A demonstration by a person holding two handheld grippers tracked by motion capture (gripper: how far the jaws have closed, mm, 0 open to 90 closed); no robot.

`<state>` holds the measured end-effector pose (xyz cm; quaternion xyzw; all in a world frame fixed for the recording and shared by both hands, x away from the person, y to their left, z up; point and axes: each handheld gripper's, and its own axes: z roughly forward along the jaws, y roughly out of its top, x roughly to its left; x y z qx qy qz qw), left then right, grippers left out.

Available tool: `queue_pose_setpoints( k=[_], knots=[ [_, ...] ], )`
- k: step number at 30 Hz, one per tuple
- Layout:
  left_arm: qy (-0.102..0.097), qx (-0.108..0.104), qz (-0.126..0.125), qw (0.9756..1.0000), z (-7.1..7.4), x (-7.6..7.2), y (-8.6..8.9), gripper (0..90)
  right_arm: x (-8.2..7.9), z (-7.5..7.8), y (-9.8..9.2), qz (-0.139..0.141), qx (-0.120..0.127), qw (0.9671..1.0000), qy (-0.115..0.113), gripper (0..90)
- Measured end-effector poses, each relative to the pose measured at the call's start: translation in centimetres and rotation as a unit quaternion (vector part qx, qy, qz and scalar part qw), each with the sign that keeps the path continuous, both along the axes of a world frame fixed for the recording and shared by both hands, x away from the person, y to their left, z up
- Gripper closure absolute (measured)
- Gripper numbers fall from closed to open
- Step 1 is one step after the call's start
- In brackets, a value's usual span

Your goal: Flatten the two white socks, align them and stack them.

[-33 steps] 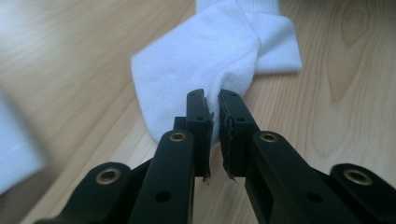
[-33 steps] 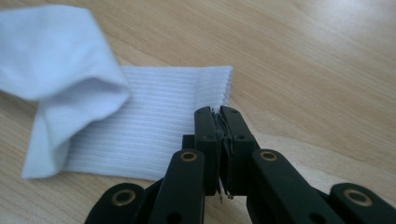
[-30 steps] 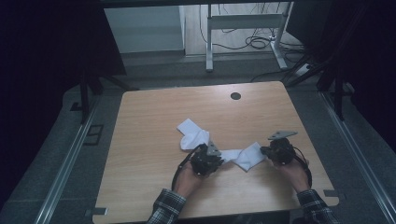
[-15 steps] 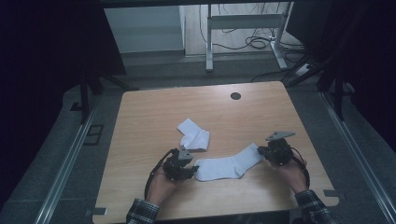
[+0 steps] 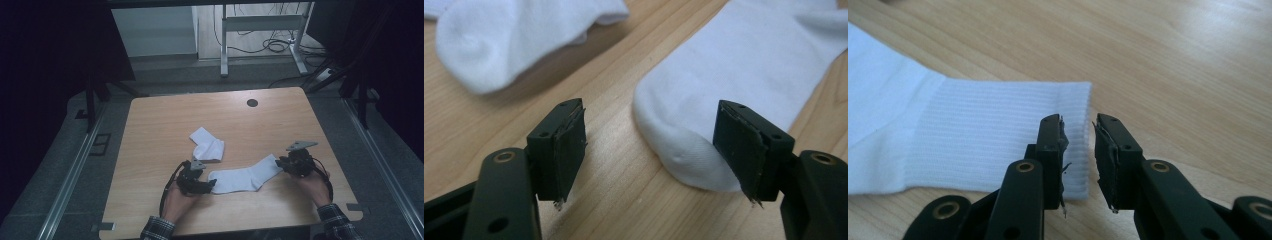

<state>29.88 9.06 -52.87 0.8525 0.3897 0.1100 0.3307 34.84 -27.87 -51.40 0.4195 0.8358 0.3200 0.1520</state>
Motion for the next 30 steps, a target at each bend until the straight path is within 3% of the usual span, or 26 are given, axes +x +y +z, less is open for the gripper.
queue_pose_setpoints(
  k=[4,12,22,25,30],
  knots=[
    [-0.014,0.031,0.007,0.9994,-0.2,0.2,0.3,29.8,0.1,-0.6,0.4,0.006,-0.012,0.9998,0.017,71.6],
    [-0.015,0.042,0.034,0.9984,-0.2,1.1,2.2,29.7,-0.3,-0.8,1.6,0.029,-0.003,0.9994,0.02,73.4],
    [-0.013,0.042,0.055,0.9975,-0.3,0.8,4.1,30.2,-1.3,-0.8,3.7,0.062,-0.01,0.9978,0.018,70.0],
    [-0.02,0.045,0.054,0.9973,0.0,0.8,3.9,31.4,-1.3,-0.8,3.6,0.062,-0.006,0.9979,0.02,67.5],
    [-0.024,0.03,0.058,0.9976,0.9,1.4,4.0,34.1,-1.2,-0.6,3.1,0.053,-0.001,0.9985,0.015,64.4]
  ],
)
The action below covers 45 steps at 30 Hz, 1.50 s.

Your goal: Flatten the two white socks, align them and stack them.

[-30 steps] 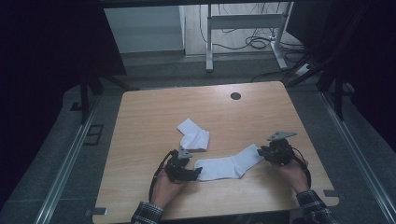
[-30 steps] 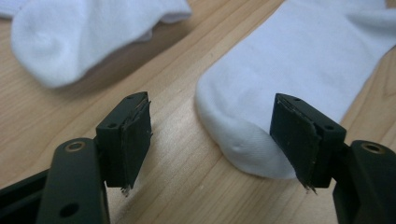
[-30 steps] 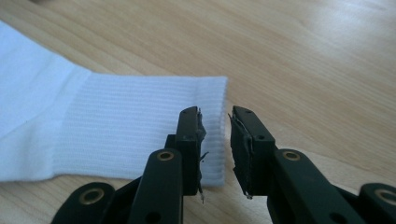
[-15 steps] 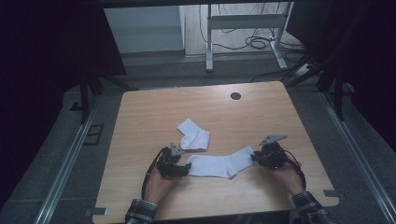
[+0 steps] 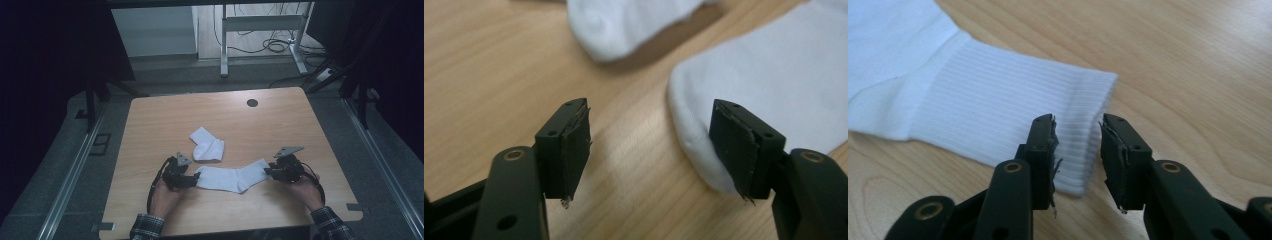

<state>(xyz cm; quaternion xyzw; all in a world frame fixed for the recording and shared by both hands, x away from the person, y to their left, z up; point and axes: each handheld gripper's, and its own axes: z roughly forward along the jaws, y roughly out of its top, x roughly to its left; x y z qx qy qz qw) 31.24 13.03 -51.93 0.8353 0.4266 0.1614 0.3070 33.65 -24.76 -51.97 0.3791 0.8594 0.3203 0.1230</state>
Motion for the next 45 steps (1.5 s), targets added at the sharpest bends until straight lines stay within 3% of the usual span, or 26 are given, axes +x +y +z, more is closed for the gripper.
queue_pose_setpoints(
  k=[5,11,14,20,26,29,30,31,34,40,42,43,45],
  knots=[
    [-0.013,-0.016,0.007,0.9998,1.5,1.7,-0.1,43.3,0.5,0.4,-1.5,-0.022,0.011,0.9996,-0.014,61.0],
    [-0.017,-0.02,0.017,0.9995,2.1,3.8,-0.6,54.2,1.1,0.1,-3.2,-0.047,0.008,0.9987,-0.016,58.1],
    [-0.015,-0.023,0.032,0.9991,1.8,4.9,-0.8,57.9,1.4,0.0,-4.0,-0.056,0.007,0.9982,-0.017,57.1],
    [0.001,-0.033,0.066,0.9973,0.3,6.7,-0.7,55.0,1.8,-0.4,-5.1,-0.071,0.006,0.9973,-0.017,55.8],
    [0.02,-0.048,0.071,0.9961,-1.0,7.2,-0.5,54.4,1.9,-0.8,-5.2,-0.069,-0.004,0.9975,-0.016,53.7],
    [0.029,-0.047,0.059,0.9968,-1.4,7.1,-0.6,66.4,2.0,-0.8,-5.2,-0.068,-0.006,0.9975,-0.017,53.5],
    [0.029,-0.05,0.056,0.9967,-1.4,7.1,-0.6,66.4,1.9,-0.8,-5.1,-0.069,-0.005,0.9975,-0.017,53.3],
    [0.034,-0.053,0.052,0.9966,-1.3,7.1,-0.6,76.3,1.9,-0.8,-5.2,-0.068,-0.004,0.9975,-0.018,53.0],
    [0.029,-0.053,0.046,0.9971,-1.0,7.0,-0.7,84.7,1.9,-0.8,-5.1,-0.069,-0.005,0.9974,-0.018,52.5],
    [0.012,-0.054,0.047,0.9974,0.3,6.7,-0.8,82.7,1.9,-0.9,-5.1,-0.069,-0.004,0.9974,-0.018,51.9],
    [0.011,-0.042,0.059,0.9973,0.6,6.8,-0.8,74.4,1.9,-0.9,-5.1,-0.069,-0.004,0.9974,-0.018,51.8],
    [0.006,-0.017,0.075,0.997,0.8,6.9,-0.9,67.0,1.9,-0.9,-5.1,-0.069,-0.003,0.9974,-0.018,51.6],
    [-0.006,-0.015,0.074,0.9971,1.2,6.7,-1.2,59.4,1.9,-0.9,-5.1,-0.069,-0.004,0.9975,-0.018,51.4]
  ],
)
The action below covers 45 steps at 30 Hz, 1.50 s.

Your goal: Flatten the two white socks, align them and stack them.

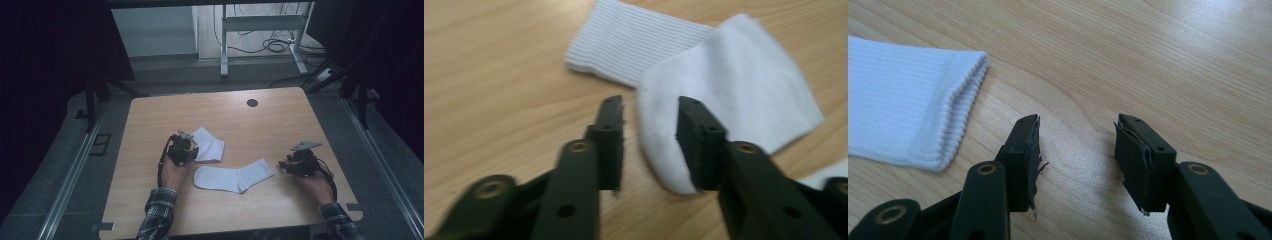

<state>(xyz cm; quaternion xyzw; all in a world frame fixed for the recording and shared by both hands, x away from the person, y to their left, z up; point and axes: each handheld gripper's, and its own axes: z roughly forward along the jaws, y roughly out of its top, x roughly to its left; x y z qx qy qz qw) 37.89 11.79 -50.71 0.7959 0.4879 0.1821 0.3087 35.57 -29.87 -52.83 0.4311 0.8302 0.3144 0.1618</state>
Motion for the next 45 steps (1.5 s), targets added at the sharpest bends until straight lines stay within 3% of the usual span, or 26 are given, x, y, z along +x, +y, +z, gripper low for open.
queue_pose_setpoints(
  k=[3,4,5,8,11,12,15,16,17,20,23,24,25,26,27,28,29,30,31,32,34,36,37,41,43,45],
  knots=[
    [-0.012,-0.01,-0.014,0.9998,0.6,-0.3,-0.8,53.4,0.0,0.0,0.0,0.0,0.001,1.0,-0.002,51.1],
    [-0.019,-0.02,-0.041,0.9988,1.1,-0.6,-2.2,53.0,0.0,0.0,0.0,0.0,0.002,1.0,-0.002,50.9],
    [-0.019,-0.02,-0.041,0.9988,1.1,-0.6,-2.2,53.4,0.0,0.0,0.1,-0.001,0.001,1.0,-0.001,50.8],
    [-0.015,-0.024,-0.093,0.9953,1.4,-0.8,-5.3,53.9,0.0,0.0,0.1,0.0,0.002,1.0,-0.002,50.4],
    [-0.009,-0.026,-0.103,0.9943,1.2,-0.5,-6.7,51.8,0.0,0.0,0.1,0.0,0.002,1.0,-0.002,50.4],
    [-0.009,-0.022,-0.107,0.9939,1.0,-0.4,-7.2,49.9,0.0,-0.1,0.1,0.0,0.002,1.0,-0.002,50.3],
    [-0.003,0.023,-0.095,0.9952,-0.3,0.5,-8.8,43.0,0.0,-0.1,0.1,0.001,0.003,1.0,-0.001,50.0],
    [-0.003,0.023,-0.095,0.9952,-0.3,0.5,-8.8,42.0,0.0,-0.1,0.1,0.001,0.003,1.0,-0.002,49.8],
    [-0.003,0.049,-0.089,0.9948,-1.1,0.8,-9.1,40.7,0.0,-0.1,0.1,0.001,0.003,1.0,-0.002,49.8],
    [-0.001,0.07,-0.085,0.9939,-2.0,1.0,-9.2,44.4,0.0,-0.1,0.1,0.002,0.004,1.0,-0.003,49.7],
    [-0.001,0.06,-0.08,0.995,-2.1,0.9,-8.8,66.8,0.0,-0.1,0.1,0.002,0.004,1.0,-0.003,49.6],
    [0.0,0.061,-0.08,0.995,-2.1,0.9,-8.7,66.8,0.0,-0.1,0.1,0.002,0.004,1.0,-0.003,49.6],
    [0.001,0.058,-0.082,0.9949,-2.0,0.8,-8.5,74.9,0.0,-0.1,0.1,0.002,0.004,1.0,-0.003,49.6],
    [0.008,0.027,-0.084,0.9961,-1.4,0.8,-8.0,81.6,0.0,-0.1,0.1,0.002,0.004,1.0,-0.003,49.5],
    [0.008,0.027,-0.084,0.9961,-1.4,0.8,-8.0,81.9,0.0,-0.1,0.1,0.002,0.004,1.0,-0.003,49.5],
    [0.006,-0.018,-0.085,0.9962,-0.4,0.6,-7.5,82.0,0.0,-0.1,0.1,0.002,0.003,1.0,-0.002,49.5],
    [0.006,-0.018,-0.085,0.9962,-0.4,0.6,-7.5,82.0,0.0,-0.1,0.1,0.002,0.003,1.0,-0.002,49.5],
    [-0.005,-0.047,-0.088,0.995,1.1,0.3,-7.2,82.0,0.0,-0.1,0.1,0.002,0.003,1.0,-0.002,49.5],
    [-0.005,-0.047,-0.088,0.995,1.1,0.3,-7.2,81.9,0.0,-0.1,0.1,0.002,0.003,1.0,-0.002,49.5],
    [-0.019,-0.072,-0.093,0.9929,2.8,-0.2,-6.9,81.8,0.0,-0.1,0.1,0.002,0.003,1.0,-0.002,49.5],
    [-0.034,-0.1,-0.094,0.99,4.6,-0.6,-6.5,81.6,0.0,-0.1,0.1,0.001,0.003,1.0,-0.001,49.5],
    [-0.042,-0.113,-0.094,0.9883,5.4,-0.8,-6.2,81.3,0.0,-0.1,0.2,-0.001,0.004,1.0,0.0,49.5],
    [-0.055,-0.135,-0.089,0.9854,6.7,-1.1,-5.5,81.1,0.0,-0.1,0.2,0.0,0.003,1.0,-0.001,49.5],
    [-0.052,-0.128,-0.069,0.988,6.6,-0.9,-4.5,79.8,0.0,-0.1,0.2,0.0,0.004,1.0,-0.002,49.4],
    [-0.037,-0.115,-0.054,0.9912,5.3,-0.5,-3.9,79.6,0.0,-0.1,0.2,0.0,0.004,1.0,-0.002,49.4],
    [-0.014,-0.095,-0.03,0.9949,2.7,0.1,-2.9,78.4,0.0,-0.1,0.2,0.0,0.004,1.0,-0.003,49.4]
  ],
)
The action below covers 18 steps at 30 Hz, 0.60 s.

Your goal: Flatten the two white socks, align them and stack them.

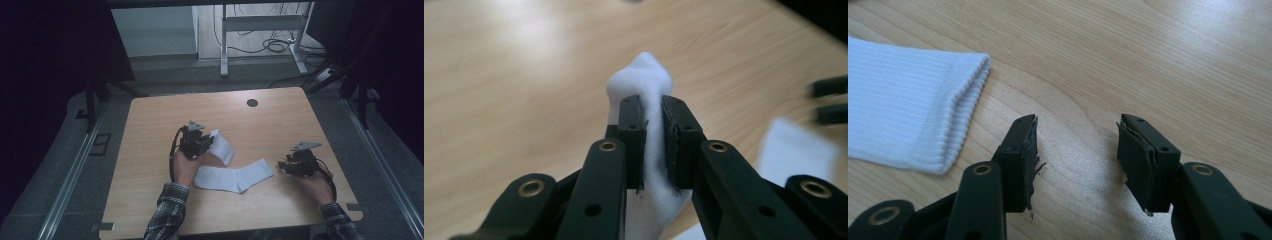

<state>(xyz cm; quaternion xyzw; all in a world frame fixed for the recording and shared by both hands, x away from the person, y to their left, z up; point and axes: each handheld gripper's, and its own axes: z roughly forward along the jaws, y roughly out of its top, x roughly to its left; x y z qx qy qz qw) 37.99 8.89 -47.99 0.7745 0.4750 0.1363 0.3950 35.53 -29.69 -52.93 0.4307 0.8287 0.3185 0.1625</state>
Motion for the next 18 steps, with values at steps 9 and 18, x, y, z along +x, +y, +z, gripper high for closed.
queue_pose_setpoints(
  k=[9,18],
  knots=[
    [0.014,0.073,0.023,0.997,-3.3,0.0,1.3,55.4,0.0,0.0,0.0,0.0,0.002,1.0,-0.002,48.4],
    [-0.007,0.083,0.036,0.9958,-1.5,-1.1,4.5,38.5,0.1,0.0,0.2,0.0,-0.003,1.0,0.001,47.6]
  ],
)
